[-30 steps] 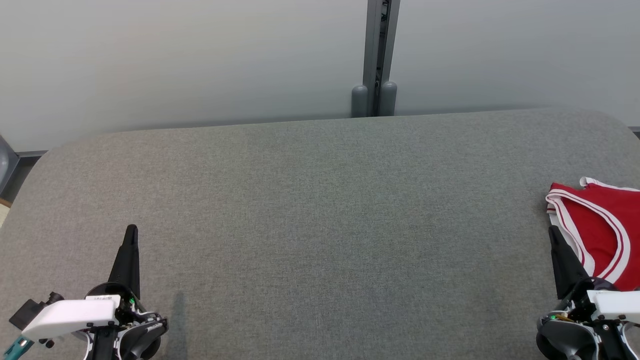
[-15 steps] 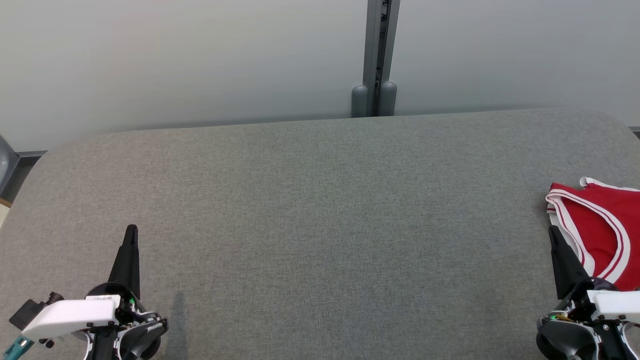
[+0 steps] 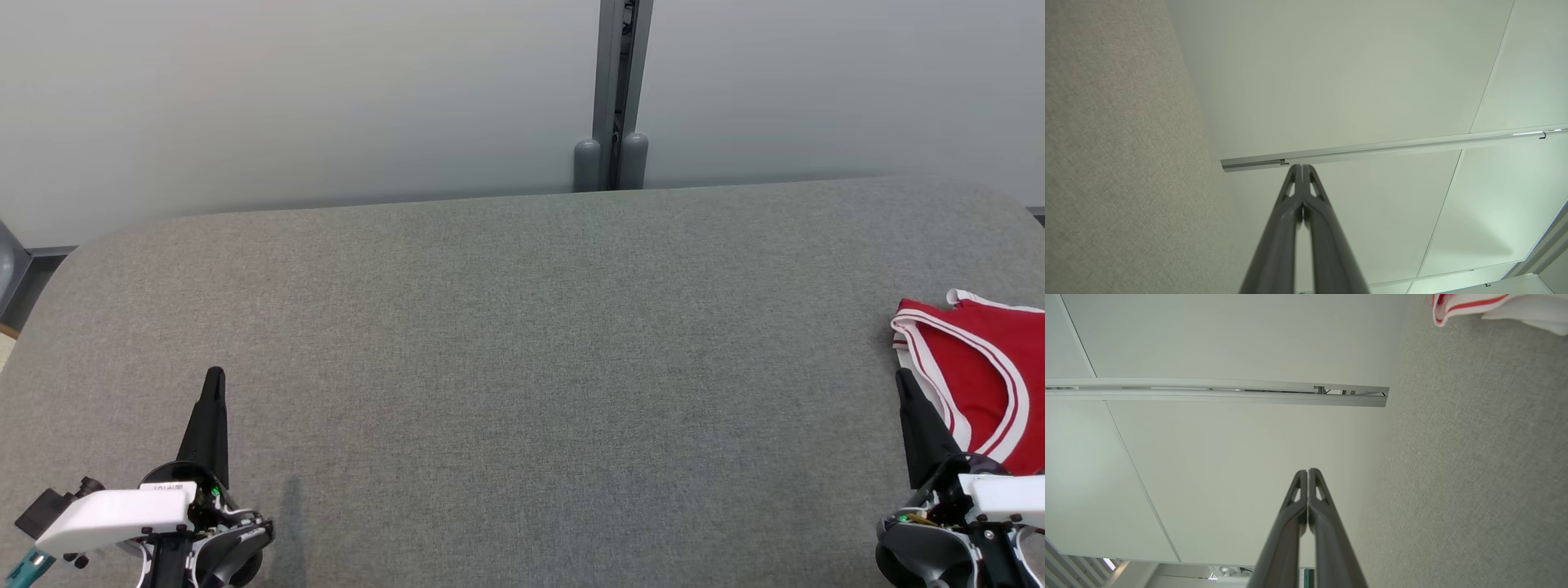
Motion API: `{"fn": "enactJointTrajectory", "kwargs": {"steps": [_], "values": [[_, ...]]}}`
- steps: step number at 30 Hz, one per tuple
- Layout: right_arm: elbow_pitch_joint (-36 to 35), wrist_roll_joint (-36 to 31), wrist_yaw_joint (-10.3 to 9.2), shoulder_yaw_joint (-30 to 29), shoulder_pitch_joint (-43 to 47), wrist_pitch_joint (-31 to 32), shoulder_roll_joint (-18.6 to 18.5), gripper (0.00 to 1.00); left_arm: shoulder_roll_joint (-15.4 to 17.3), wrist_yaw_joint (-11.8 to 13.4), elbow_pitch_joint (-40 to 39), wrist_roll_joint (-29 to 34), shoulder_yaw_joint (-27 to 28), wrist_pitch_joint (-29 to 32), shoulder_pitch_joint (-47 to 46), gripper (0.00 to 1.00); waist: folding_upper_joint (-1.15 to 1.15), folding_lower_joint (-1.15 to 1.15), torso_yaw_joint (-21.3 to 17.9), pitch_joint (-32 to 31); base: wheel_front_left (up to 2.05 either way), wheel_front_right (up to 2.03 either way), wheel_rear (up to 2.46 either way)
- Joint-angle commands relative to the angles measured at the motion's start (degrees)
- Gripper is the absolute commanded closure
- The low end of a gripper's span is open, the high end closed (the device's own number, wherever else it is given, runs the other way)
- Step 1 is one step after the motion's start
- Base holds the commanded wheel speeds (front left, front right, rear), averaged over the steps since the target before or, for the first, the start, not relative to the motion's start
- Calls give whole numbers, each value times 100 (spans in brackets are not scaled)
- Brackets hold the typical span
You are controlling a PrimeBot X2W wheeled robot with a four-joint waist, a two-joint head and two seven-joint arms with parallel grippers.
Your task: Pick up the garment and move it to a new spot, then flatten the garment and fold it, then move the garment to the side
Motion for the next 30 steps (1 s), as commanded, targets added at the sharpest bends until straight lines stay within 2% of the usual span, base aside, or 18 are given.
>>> {"fn": "enactJointTrajectory", "kwargs": {"steps": [1, 30], "values": [[-26, 15, 2, -7, -50, 19, -49, 100, 31, -23, -20, -7, 23, 19, -77, 100, 0, 0, 0, 0, 0, 0, 0], [-26, 15, 2, -7, -50, 18, -49, 100, 31, -23, -20, -7, 23, 19, -77, 100, 0, 0, 0, 0, 0, 0, 0]]}}
